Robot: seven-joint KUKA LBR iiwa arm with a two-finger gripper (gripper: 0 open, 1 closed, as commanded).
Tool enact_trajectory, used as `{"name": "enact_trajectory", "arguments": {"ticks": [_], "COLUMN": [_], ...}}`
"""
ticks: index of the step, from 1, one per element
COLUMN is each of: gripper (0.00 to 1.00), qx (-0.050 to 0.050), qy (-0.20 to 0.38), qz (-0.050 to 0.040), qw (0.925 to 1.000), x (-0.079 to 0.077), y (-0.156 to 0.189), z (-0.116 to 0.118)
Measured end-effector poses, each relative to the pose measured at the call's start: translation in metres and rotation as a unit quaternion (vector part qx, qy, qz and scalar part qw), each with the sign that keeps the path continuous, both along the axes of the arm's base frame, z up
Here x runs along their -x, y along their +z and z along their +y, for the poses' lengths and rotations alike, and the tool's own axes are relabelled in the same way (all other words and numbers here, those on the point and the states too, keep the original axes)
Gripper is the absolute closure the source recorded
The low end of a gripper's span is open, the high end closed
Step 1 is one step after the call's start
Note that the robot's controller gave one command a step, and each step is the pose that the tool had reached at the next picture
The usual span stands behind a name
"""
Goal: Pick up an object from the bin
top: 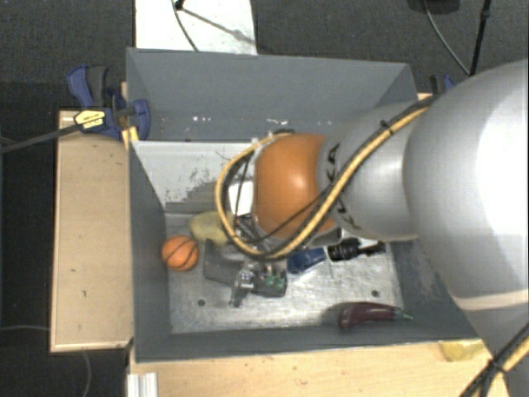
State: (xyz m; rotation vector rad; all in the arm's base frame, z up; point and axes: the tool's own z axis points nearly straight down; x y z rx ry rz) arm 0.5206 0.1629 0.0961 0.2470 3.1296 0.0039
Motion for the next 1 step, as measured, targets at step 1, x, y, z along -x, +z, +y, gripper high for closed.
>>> {"name": "enact_trajectory", "arguments": {"ticks": [1], "gripper": [0.0], "qx": [0.001], "qy": [-0.088], "qz": [0.0007], "qw": [0.9961], "x": [0.0105], "y": [-0.0207], "z": [-0.0137]}}
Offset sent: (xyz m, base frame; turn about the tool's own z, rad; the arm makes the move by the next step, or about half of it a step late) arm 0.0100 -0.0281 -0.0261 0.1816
